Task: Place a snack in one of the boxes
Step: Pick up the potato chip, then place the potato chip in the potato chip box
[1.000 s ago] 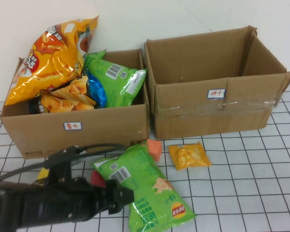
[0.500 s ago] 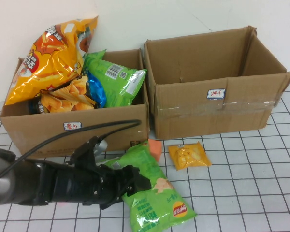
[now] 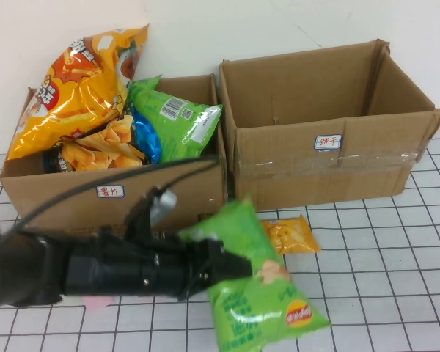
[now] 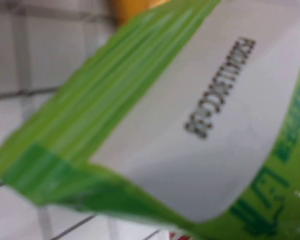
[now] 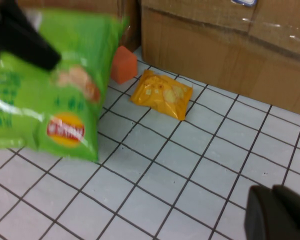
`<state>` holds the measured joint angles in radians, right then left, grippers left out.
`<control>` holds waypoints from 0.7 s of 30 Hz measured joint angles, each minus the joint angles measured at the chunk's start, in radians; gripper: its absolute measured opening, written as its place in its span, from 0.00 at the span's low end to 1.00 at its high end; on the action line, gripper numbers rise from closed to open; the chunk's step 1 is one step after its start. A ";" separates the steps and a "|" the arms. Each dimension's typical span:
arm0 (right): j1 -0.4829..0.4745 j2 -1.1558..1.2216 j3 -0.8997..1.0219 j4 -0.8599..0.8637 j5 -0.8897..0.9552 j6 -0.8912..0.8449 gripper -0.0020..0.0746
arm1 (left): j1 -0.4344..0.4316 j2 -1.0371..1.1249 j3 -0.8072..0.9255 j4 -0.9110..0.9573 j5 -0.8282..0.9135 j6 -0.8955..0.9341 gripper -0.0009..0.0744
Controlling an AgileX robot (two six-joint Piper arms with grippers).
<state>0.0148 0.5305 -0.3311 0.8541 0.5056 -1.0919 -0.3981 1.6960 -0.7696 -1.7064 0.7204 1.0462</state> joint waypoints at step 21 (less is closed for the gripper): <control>0.000 0.000 0.000 0.000 -0.012 -0.015 0.03 | 0.068 -0.095 -0.591 0.102 -0.531 0.052 0.39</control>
<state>0.0148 0.5305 -0.3311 0.8541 0.4932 -1.1065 -0.3296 1.6007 -1.3603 -1.6040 0.1895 1.0986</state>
